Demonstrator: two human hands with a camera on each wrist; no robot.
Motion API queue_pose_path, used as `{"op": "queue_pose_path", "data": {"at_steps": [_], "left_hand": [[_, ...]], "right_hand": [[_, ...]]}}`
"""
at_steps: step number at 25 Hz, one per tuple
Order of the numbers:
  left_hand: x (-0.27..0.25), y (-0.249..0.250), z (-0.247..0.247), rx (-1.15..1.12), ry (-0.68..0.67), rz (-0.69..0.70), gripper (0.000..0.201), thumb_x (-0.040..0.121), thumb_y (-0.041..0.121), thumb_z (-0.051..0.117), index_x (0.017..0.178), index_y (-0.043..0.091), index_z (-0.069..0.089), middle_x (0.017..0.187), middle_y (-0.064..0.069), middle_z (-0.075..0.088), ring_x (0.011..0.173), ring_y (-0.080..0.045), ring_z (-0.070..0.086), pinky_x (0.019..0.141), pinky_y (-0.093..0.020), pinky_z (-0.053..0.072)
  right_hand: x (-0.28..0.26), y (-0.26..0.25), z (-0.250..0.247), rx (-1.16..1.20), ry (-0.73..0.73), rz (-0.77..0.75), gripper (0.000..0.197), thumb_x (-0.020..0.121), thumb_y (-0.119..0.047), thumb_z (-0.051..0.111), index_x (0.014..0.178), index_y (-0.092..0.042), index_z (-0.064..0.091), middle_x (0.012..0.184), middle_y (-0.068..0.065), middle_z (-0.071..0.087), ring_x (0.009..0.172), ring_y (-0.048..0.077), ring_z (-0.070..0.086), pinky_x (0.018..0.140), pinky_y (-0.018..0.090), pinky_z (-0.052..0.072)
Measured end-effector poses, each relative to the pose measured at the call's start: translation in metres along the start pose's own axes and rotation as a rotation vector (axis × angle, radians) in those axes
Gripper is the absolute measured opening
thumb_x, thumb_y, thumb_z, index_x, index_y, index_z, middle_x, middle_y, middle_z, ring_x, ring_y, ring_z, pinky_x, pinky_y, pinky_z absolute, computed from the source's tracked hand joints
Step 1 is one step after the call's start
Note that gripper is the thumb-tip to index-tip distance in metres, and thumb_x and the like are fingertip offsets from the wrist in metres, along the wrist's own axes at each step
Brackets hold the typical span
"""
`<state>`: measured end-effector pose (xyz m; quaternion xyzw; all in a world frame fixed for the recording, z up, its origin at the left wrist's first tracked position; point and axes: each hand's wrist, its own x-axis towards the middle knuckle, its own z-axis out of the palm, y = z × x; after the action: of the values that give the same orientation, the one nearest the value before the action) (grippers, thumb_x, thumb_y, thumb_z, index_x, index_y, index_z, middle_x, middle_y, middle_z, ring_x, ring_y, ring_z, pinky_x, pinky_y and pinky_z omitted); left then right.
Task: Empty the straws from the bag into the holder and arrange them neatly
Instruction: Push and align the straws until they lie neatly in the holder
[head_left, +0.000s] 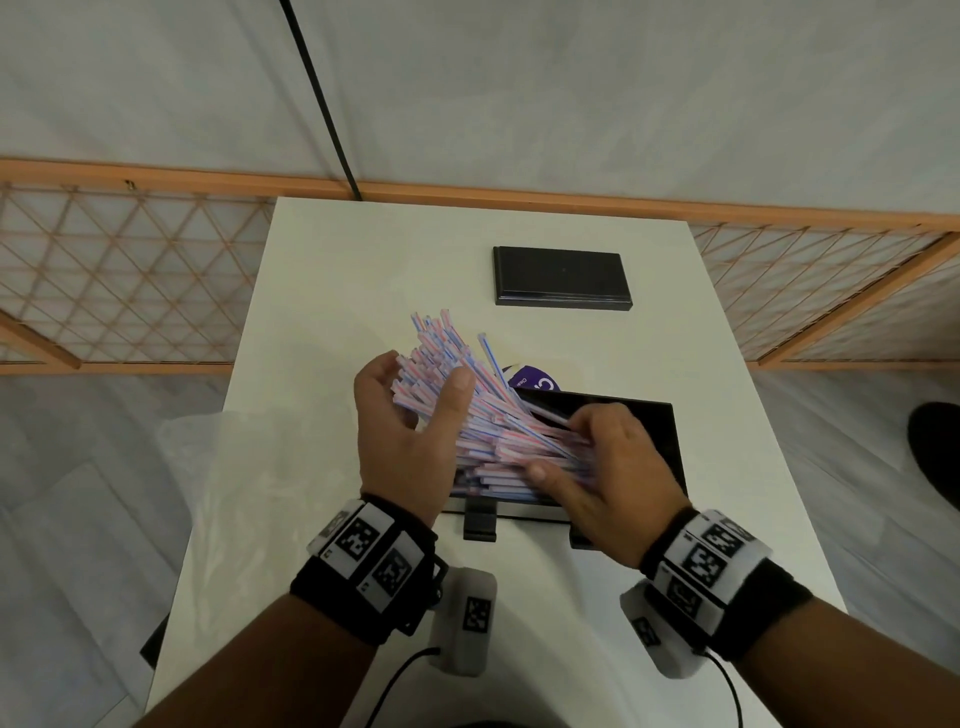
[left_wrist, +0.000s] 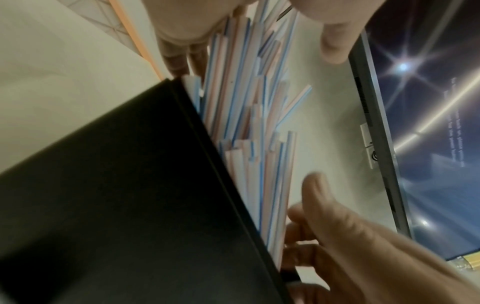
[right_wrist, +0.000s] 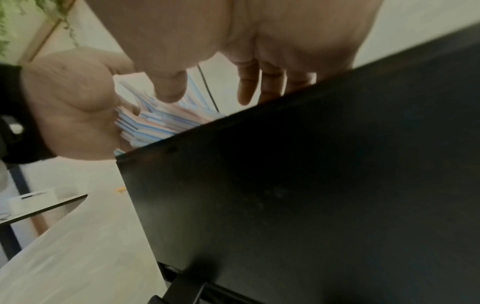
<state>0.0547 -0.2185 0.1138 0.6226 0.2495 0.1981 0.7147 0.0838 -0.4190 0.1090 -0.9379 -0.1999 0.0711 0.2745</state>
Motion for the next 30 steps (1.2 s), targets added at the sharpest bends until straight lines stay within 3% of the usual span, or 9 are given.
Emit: {"op": "queue_pose_path", "data": {"at_steps": [2, 4, 7, 10, 13, 17, 20, 23, 30], "left_hand": [[-0.002, 0.002, 0.002, -0.041, -0.014, 0.006, 0.069, 0.084, 0.046, 0.076, 0.129, 0.001, 0.049, 0.103, 0.001, 0.069, 0.084, 0.003, 0.070, 0.075, -0.015, 0.054], [-0.004, 0.002, 0.004, -0.039, -0.033, 0.002, 0.060, 0.087, 0.043, 0.069, 0.126, 0.000, 0.053, 0.103, 0.003, 0.070, 0.086, 0.006, 0.069, 0.076, -0.011, 0.051], [-0.004, 0.002, 0.006, -0.090, -0.021, -0.024, 0.052, 0.086, 0.038, 0.070, 0.123, 0.004, 0.056, 0.102, 0.005, 0.071, 0.086, 0.003, 0.070, 0.075, -0.015, 0.054], [-0.005, 0.005, 0.009, -0.145, 0.009, -0.046, 0.065, 0.076, 0.044, 0.069, 0.124, 0.002, 0.056, 0.103, -0.001, 0.072, 0.083, 0.000, 0.072, 0.071, -0.017, 0.056], [-0.006, 0.003, 0.008, -0.120, 0.027, -0.068, 0.060, 0.079, 0.047, 0.073, 0.115, 0.001, 0.057, 0.099, -0.001, 0.071, 0.083, -0.003, 0.072, 0.073, -0.024, 0.057], [-0.005, -0.003, 0.007, -0.179, 0.076, -0.126, 0.060, 0.078, 0.048, 0.076, 0.113, 0.003, 0.059, 0.104, -0.009, 0.072, 0.097, -0.023, 0.073, 0.083, -0.041, 0.060], [-0.003, -0.008, 0.007, -0.144, 0.079, -0.105, 0.039, 0.086, 0.040, 0.071, 0.107, 0.009, 0.061, 0.098, -0.001, 0.072, 0.085, -0.008, 0.071, 0.076, -0.031, 0.057], [-0.002, -0.012, 0.007, -0.111, 0.077, -0.094, 0.028, 0.092, 0.035, 0.071, 0.106, 0.013, 0.061, 0.100, 0.000, 0.073, 0.086, -0.007, 0.071, 0.079, -0.032, 0.057], [-0.004, -0.011, 0.006, -0.143, 0.061, -0.086, 0.059, 0.079, 0.049, 0.074, 0.116, 0.004, 0.059, 0.105, -0.005, 0.073, 0.086, -0.007, 0.072, 0.081, -0.032, 0.061]], "right_hand": [[-0.013, 0.008, -0.002, 0.000, -0.005, -0.043, 0.040, 0.080, -0.061, 0.058, 0.090, -0.022, 0.053, 0.086, -0.006, 0.052, 0.080, 0.014, 0.048, 0.073, 0.030, 0.043], [-0.022, 0.013, 0.004, -0.055, -0.114, -0.079, 0.041, 0.081, -0.060, 0.056, 0.096, -0.022, 0.060, 0.090, -0.004, 0.059, 0.084, 0.017, 0.055, 0.077, 0.035, 0.049], [-0.017, 0.016, 0.011, -0.116, -0.200, -0.093, 0.058, 0.080, -0.063, 0.053, 0.118, -0.020, 0.060, 0.110, -0.001, 0.063, 0.103, 0.023, 0.059, 0.090, 0.038, 0.050], [-0.007, 0.014, 0.010, -0.132, -0.274, -0.072, 0.064, 0.078, -0.069, 0.045, 0.119, -0.022, 0.059, 0.113, -0.001, 0.062, 0.107, 0.023, 0.059, 0.093, 0.034, 0.048], [-0.004, 0.008, 0.011, -0.182, -0.325, -0.070, 0.067, 0.079, -0.076, 0.038, 0.126, -0.030, 0.053, 0.123, -0.004, 0.060, 0.118, 0.022, 0.055, 0.099, 0.038, 0.047], [-0.001, -0.001, 0.012, -0.187, -0.373, -0.061, 0.072, 0.081, -0.078, 0.027, 0.131, -0.032, 0.050, 0.128, -0.005, 0.058, 0.122, 0.020, 0.053, 0.101, 0.036, 0.045], [0.003, -0.004, 0.015, -0.234, -0.414, -0.023, 0.080, 0.077, -0.083, 0.025, 0.130, -0.030, 0.050, 0.130, -0.003, 0.058, 0.123, 0.022, 0.053, 0.103, 0.038, 0.044], [0.008, -0.004, 0.016, -0.202, -0.440, -0.032, 0.081, 0.076, -0.083, 0.027, 0.131, -0.030, 0.050, 0.129, -0.002, 0.059, 0.122, 0.023, 0.055, 0.102, 0.038, 0.045], [0.018, -0.004, 0.019, -0.162, -0.495, -0.019, 0.081, 0.075, -0.086, 0.026, 0.123, -0.029, 0.059, 0.121, -0.001, 0.062, 0.118, 0.021, 0.055, 0.101, 0.037, 0.046]]}}
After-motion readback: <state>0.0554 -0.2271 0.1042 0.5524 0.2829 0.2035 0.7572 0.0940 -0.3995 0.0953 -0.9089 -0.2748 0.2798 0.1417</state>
